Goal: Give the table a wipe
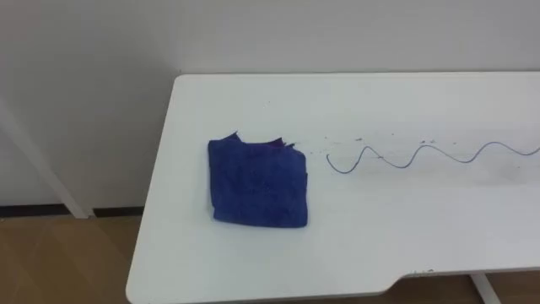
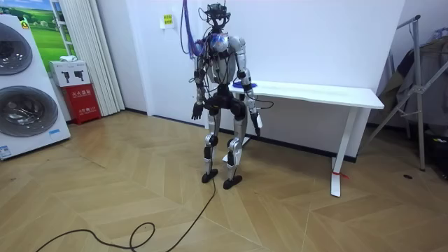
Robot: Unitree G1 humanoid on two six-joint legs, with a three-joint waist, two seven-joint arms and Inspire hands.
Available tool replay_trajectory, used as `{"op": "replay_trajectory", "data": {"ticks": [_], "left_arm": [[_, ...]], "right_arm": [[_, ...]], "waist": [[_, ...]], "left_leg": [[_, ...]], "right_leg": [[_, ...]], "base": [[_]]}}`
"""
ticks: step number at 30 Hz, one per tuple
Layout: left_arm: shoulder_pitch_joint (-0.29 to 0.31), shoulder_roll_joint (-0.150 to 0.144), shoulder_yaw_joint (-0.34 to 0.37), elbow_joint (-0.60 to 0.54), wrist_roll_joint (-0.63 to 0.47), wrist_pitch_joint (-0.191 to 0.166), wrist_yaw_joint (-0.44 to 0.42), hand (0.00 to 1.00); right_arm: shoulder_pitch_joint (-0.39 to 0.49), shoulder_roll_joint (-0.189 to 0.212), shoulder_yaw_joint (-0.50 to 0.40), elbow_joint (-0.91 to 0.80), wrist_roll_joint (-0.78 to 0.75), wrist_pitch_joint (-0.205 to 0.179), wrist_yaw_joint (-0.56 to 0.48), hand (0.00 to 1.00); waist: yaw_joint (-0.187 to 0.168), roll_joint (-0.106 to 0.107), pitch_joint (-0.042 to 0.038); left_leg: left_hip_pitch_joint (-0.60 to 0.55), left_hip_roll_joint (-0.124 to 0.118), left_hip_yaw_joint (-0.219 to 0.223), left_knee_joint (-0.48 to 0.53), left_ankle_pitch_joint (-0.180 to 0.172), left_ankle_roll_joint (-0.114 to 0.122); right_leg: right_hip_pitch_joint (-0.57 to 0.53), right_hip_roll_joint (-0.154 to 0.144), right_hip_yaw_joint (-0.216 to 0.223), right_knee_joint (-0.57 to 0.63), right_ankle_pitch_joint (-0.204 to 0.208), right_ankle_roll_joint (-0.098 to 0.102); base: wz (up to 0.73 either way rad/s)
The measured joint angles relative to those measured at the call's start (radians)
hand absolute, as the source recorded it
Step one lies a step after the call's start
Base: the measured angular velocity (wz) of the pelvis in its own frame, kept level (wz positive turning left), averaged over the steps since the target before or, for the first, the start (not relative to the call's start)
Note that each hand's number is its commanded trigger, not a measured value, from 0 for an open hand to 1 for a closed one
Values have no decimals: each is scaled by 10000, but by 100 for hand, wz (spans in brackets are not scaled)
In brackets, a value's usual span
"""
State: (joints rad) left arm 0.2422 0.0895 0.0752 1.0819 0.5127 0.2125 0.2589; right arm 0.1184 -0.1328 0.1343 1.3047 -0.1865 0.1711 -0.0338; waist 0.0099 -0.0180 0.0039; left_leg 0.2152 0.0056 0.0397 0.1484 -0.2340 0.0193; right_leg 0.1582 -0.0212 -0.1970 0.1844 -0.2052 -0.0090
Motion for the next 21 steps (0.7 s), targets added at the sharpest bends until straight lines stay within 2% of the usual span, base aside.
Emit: {"op": "replay_trajectory", "data": {"ticks": [3, 10, 12, 17, 21], "left_arm": [[1, 0, 1, 0, -5, 0, 0, 0], [-64, 2, -9, -49, -77, -92, 1, 0], [-65, 1, 13, -67, -66, -169, 3, 0], [-2, 24, 26, -36, -70, -157, 2, 0], [49, 35, 512, -28, -69, -125, -4, 0]], "right_arm": [[-2, 0, 13, 0, 24, -14, 0, 0], [-81, -17, 6, -256, 82, -116, 15, 0], [-94, -15, -7, -296, 314, -273, 19, 0], [-88, -16, -33, -219, 683, -289, 21, 0], [28, -5, -761, 241, 1714, -195, -117, 0]], "waist": [[8, 77, 7], [-14, 82, 2], [1, 50, 0], [5, -50, -6], [-27, -192, -7]], "left_leg": [[-1, -5, -2, -40, 0, 0], [-96, 3, -5, -31, 0, 0], [-83, -6, 1, -12, 0, 0], [-71, -15, 18, 7, 0, 0], [73, -6, 52, 4, 0, 0]], "right_leg": [[-10, 19, 7, 3, 1, 0], [-82, 40, 10, 1, 0, -7], [-70, 33, 38, 2, 0, -6], [-142, 9, 59, -1, -5, 1], [10, 5, 94, -61, -22, 13]], "base": [[0], [0], [-2], [-2], [-2]]}}
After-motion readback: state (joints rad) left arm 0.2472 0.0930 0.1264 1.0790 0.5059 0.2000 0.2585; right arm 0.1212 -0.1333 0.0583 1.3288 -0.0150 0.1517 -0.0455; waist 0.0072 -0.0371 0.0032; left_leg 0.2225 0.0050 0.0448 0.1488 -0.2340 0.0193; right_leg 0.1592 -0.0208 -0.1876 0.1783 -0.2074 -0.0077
